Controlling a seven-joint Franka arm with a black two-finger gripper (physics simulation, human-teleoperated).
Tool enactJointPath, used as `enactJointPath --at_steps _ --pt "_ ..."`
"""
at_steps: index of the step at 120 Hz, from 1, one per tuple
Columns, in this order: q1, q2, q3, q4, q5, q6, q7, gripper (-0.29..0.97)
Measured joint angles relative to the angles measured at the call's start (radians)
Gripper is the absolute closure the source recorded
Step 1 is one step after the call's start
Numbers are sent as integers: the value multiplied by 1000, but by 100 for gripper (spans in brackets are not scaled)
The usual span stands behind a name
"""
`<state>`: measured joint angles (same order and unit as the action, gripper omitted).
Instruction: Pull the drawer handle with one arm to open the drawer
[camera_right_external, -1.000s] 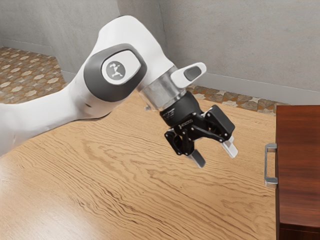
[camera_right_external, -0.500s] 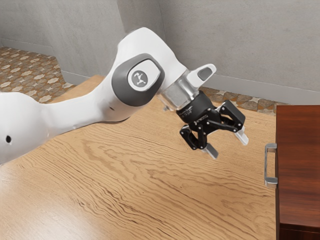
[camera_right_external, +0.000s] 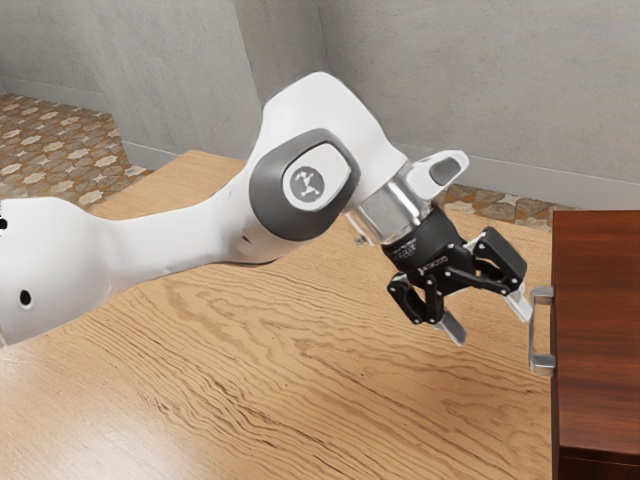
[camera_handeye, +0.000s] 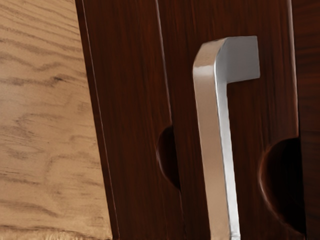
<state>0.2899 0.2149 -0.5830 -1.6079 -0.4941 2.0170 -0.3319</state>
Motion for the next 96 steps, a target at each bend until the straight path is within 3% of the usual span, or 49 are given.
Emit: enactJointPath --at_steps 40,96 --pt "-22 -30 -8 -51 -5 65 -50 5" --pt "-30 -23 -9 -72 -1 124 -145 19"
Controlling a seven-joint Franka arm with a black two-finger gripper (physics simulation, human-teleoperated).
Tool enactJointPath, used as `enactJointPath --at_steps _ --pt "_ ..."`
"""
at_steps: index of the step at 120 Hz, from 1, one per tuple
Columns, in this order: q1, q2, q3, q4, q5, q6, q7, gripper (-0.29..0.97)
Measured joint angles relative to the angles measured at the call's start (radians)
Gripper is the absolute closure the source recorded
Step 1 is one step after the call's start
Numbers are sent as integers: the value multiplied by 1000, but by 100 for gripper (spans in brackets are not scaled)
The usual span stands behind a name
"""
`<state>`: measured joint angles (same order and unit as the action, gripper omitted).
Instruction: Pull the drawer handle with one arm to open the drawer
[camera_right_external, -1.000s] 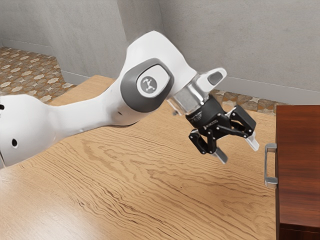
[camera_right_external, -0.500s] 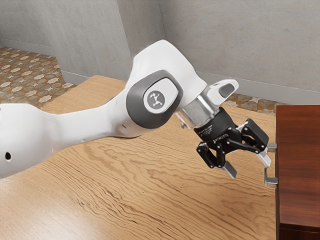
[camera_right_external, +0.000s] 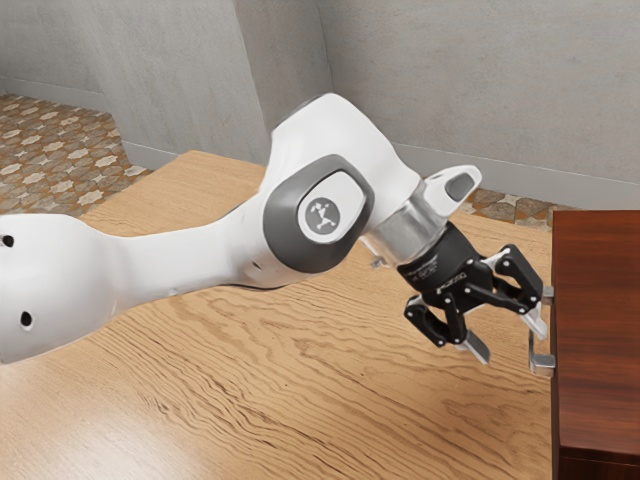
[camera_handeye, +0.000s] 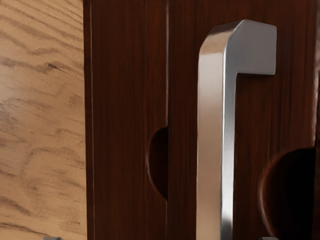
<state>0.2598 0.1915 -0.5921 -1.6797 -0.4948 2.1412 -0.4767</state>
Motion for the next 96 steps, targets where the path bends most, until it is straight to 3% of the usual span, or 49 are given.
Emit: enactJointPath --at_steps 22,59,96 --pt "5 7 1 -3 9 20 -21 20" --pt "8 67 -10 53 105 27 -40 23" --pt "16 52 8 44 124 5 -46 33"
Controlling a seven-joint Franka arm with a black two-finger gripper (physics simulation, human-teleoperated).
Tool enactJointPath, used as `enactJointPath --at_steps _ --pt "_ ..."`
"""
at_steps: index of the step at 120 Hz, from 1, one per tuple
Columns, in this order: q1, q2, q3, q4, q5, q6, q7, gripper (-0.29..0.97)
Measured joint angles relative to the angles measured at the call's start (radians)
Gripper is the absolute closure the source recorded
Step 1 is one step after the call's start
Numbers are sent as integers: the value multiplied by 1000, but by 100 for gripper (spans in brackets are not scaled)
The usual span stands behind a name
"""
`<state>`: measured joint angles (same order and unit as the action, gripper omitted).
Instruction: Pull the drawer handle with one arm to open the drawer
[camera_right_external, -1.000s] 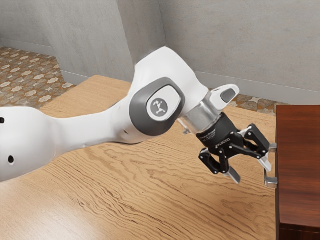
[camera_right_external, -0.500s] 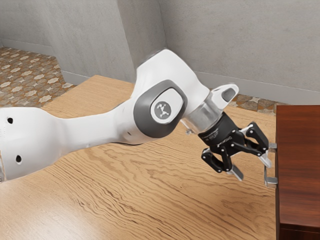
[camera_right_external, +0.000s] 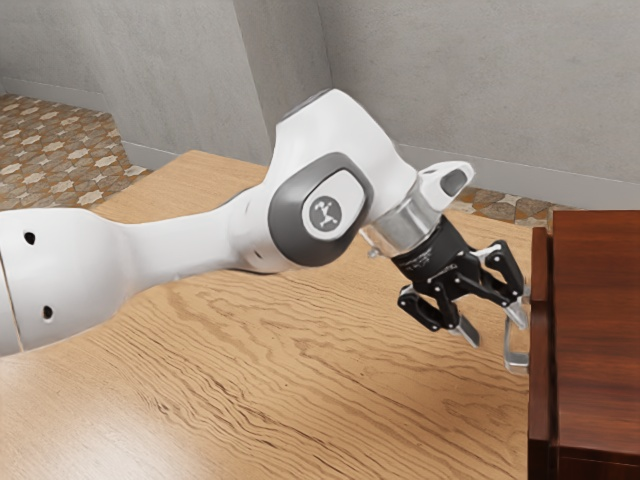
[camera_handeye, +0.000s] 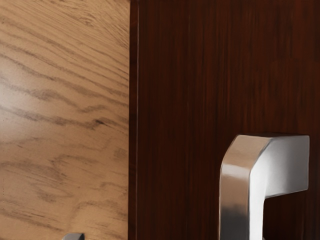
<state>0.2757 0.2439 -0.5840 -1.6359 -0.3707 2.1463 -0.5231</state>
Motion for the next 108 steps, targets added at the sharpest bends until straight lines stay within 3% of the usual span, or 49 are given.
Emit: enactJointPath --at_steps 36,57,81,108 --pt "6 -25 66 -4 2 -67 15 35" --pt "-67 -47 172 -6 -5 -111 39 35" --pt "-222 -94 393 -16 -86 -171 94 34" --pt "-191 -125 427 -54 -141 -218 177 29"
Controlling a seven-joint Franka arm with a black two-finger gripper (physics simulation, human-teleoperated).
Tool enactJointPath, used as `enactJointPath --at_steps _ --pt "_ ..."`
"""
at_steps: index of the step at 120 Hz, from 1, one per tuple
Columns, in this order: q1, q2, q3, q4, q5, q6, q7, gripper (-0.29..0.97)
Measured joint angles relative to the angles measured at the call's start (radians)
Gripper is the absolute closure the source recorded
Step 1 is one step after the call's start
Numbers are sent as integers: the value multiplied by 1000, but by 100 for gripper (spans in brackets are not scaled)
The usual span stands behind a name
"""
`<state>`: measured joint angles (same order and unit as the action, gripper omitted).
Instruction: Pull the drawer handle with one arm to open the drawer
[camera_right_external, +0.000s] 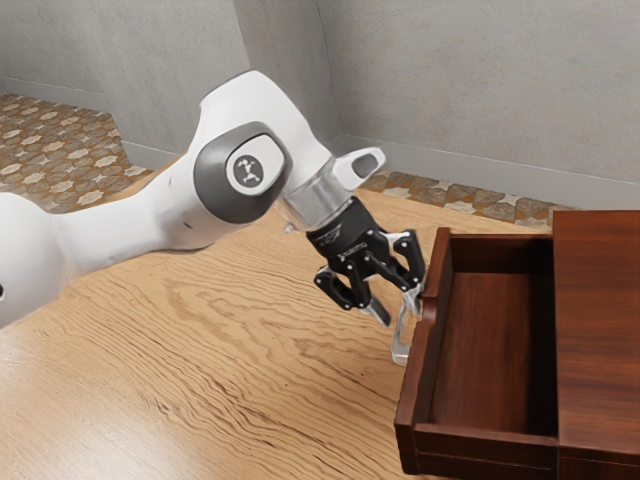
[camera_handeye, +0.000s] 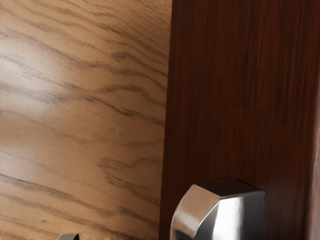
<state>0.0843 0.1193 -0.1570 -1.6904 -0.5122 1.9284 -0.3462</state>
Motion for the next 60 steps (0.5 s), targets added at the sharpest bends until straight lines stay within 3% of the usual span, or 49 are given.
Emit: enactJointPath --at_steps 60 --pt "34 -34 48 -15 33 -107 94 26"
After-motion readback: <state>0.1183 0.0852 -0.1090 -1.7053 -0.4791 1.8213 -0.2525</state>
